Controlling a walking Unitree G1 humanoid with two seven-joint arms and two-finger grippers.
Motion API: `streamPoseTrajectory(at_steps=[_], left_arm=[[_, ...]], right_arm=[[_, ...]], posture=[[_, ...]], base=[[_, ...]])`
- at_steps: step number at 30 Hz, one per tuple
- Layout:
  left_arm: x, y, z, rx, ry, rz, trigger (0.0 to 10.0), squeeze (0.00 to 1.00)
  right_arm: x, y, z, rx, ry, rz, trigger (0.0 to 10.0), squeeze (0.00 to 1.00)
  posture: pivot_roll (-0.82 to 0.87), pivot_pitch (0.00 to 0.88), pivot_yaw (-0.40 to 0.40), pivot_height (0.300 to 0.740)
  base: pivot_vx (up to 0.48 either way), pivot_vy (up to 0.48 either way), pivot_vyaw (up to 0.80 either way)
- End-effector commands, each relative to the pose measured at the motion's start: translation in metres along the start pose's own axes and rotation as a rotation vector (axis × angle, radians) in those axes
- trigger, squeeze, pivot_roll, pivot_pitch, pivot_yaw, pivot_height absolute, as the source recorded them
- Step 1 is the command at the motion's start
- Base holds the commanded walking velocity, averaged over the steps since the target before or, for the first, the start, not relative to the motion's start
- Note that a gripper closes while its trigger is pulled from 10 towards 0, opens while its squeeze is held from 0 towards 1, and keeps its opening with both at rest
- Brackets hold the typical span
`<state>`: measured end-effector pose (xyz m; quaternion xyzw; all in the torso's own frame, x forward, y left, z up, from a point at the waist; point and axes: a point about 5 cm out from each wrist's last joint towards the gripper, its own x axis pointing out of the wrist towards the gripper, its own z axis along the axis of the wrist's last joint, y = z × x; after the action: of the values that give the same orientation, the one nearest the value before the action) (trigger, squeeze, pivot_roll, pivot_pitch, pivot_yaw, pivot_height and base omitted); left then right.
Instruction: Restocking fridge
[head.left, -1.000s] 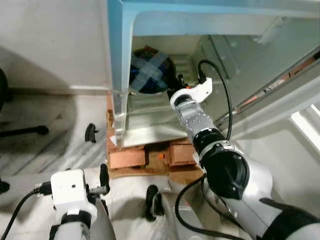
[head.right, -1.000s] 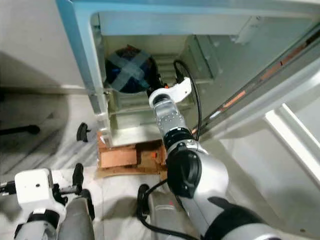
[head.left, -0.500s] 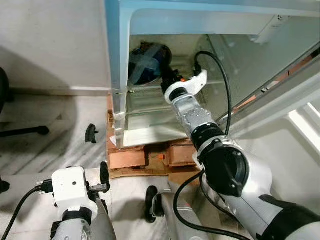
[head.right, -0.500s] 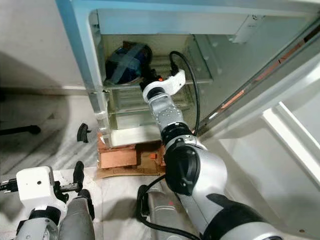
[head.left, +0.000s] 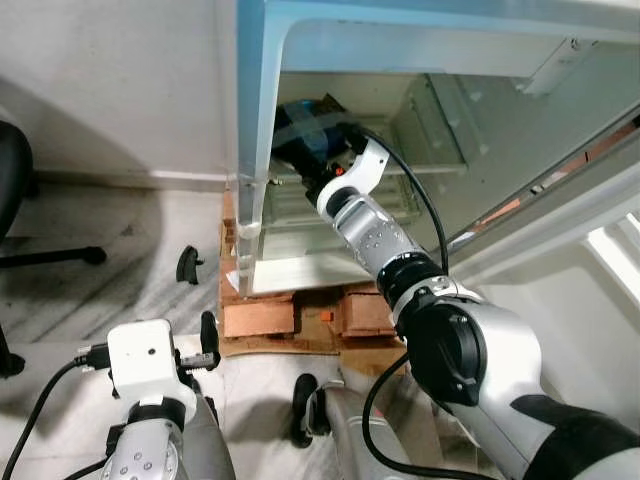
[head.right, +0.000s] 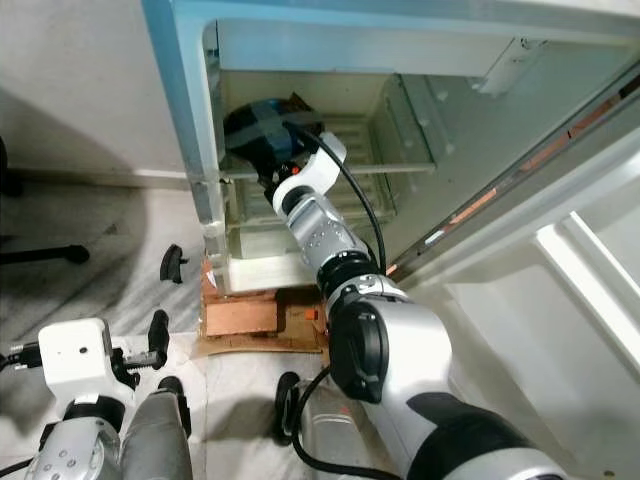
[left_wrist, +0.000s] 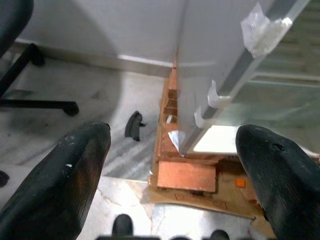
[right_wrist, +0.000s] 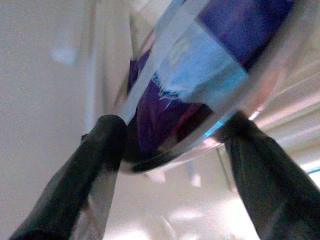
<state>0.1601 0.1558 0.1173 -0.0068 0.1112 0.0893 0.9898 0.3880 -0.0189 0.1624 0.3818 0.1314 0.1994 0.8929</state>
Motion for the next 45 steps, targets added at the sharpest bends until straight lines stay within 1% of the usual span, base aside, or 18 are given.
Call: streamPoseTrajectory(at_steps=[1, 6, 8, 10, 11, 12, 18, 21, 23, 25, 26, 27, 30, 34, 38, 41, 44, 45], left_arm=[[0.002, 0.001, -0.007, 0.004, 0.029, 0.006, 10.0, 0.00], [0.012, -0.001, -0.006, 0.008, 0.015, -0.007, 10.0, 0.00], [0.013, -0.001, -0.006, 0.008, 0.014, -0.008, 10.0, 0.00], [0.019, -0.002, -0.005, 0.014, 0.006, -0.018, 10.0, 0.00], [0.022, -0.002, -0.005, 0.015, 0.003, -0.022, 10.0, 0.00], [0.022, -0.002, -0.005, 0.015, 0.003, -0.022, 10.0, 0.00], [0.037, -0.004, 0.000, 0.028, -0.028, -0.042, 10.0, 0.00], [0.037, -0.003, 0.001, 0.030, -0.031, -0.042, 10.0, 0.00], [0.039, -0.003, 0.001, 0.031, -0.035, -0.041, 10.0, 0.00], [0.042, -0.001, 0.002, 0.034, -0.041, -0.038, 10.0, 0.00], [0.044, -0.001, 0.002, 0.036, -0.044, -0.037, 10.0, 0.00], [0.045, -0.001, 0.002, 0.036, -0.044, -0.037, 10.0, 0.00], [0.049, -0.002, 0.001, 0.037, -0.052, -0.040, 10.0, 0.00], [0.050, -0.002, 0.001, 0.038, -0.055, -0.039, 10.0, 0.00], [0.050, -0.001, 0.000, 0.041, -0.054, -0.039, 10.0, 0.00], [0.051, 0.000, -0.002, 0.046, -0.049, -0.043, 10.0, 0.00], [0.054, 0.000, -0.002, 0.050, -0.049, -0.052, 10.0, 0.00], [0.054, 0.000, -0.002, 0.050, -0.049, -0.052, 10.0, 0.00]], right_arm=[[-0.004, -0.006, -0.026, -0.039, 0.091, 0.000, 10.0, 1.00], [-0.008, -0.016, -0.017, -0.134, 0.129, 0.036, 10.0, 1.00], [-0.008, -0.016, -0.017, -0.136, 0.129, 0.037, 10.0, 1.00], [-0.012, -0.026, -0.010, -0.249, 0.155, 0.069, 10.0, 1.00], [-0.014, -0.029, -0.008, -0.285, 0.164, 0.077, 10.0, 1.00], [-0.014, -0.029, -0.008, -0.285, 0.164, 0.077, 10.0, 1.00], [-0.019, -0.040, 0.004, -0.309, 0.170, 0.108, 10.0, 1.00], [-0.020, -0.040, 0.005, -0.315, 0.173, 0.118, 10.0, 1.00], [-0.019, -0.039, 0.006, -0.325, 0.171, 0.129, 10.0, 1.00], [-0.016, -0.031, 0.012, -0.309, 0.128, 0.161, 10.0, 1.00], [-0.013, -0.025, 0.015, -0.258, 0.094, 0.160, 10.0, 1.00], [-0.013, -0.024, 0.015, -0.247, 0.089, 0.156, 10.0, 1.00], [-0.012, -0.019, -0.001, -0.271, 0.142, 0.171, 10.0, 1.00], [-0.013, -0.020, -0.010, -0.309, 0.148, 0.186, 10.0, 1.00], [-0.015, -0.023, -0.012, -0.339, 0.155, 0.192, 10.0, 1.00], [-0.021, -0.035, -0.020, -0.351, 0.233, 0.201, 10.0, 1.00], [-0.033, -0.057, -0.027, -0.458, 0.353, 0.180, 10.0, 1.00], [-0.033, -0.057, -0.027, -0.458, 0.353, 0.180, 10.0, 1.00]], posture=[[0.31, 0.247, -0.202, 0.740], [0.30, 0.220, -0.193, 0.740], [0.30, 0.220, -0.193, 0.740], [0.28, 0.192, -0.182, 0.740], [0.28, 0.188, -0.180, 0.740], [0.28, 0.188, -0.180, 0.740], [0.28, 0.149, -0.166, 0.740], [0.28, 0.146, -0.167, 0.740], [0.28, 0.139, -0.166, 0.740], [0.28, 0.128, -0.167, 0.740], [0.28, 0.124, -0.170, 0.740], [0.28, 0.124, -0.170, 0.740], [0.28, 0.121, -0.172, 0.740], [0.28, 0.121, -0.176, 0.740], [0.28, 0.121, -0.175, 0.740], [0.27, 0.117, -0.169, 0.740], [0.26, 0.114, -0.159, 0.740], [0.26, 0.114, -0.159, 0.740]], base=[[0.000, 0.000, 0.00], [0.000, 0.000, 0.00], [0.000, 0.000, 0.00], [0.000, 0.000, 0.00], [0.000, 0.000, 0.00], [0.000, 0.000, 0.00], [0.000, 0.000, 0.00], [0.000, 0.000, 0.00], [0.000, 0.000, 0.00], [0.000, 0.000, 0.00], [0.000, 0.000, 0.00], [0.000, 0.000, 0.00], [0.000, 0.000, 0.00], [0.000, 0.000, 0.00], [0.000, 0.000, 0.00], [0.000, 0.000, 0.00], [0.000, 0.000, 0.00], [0.000, 0.000, 0.00]])
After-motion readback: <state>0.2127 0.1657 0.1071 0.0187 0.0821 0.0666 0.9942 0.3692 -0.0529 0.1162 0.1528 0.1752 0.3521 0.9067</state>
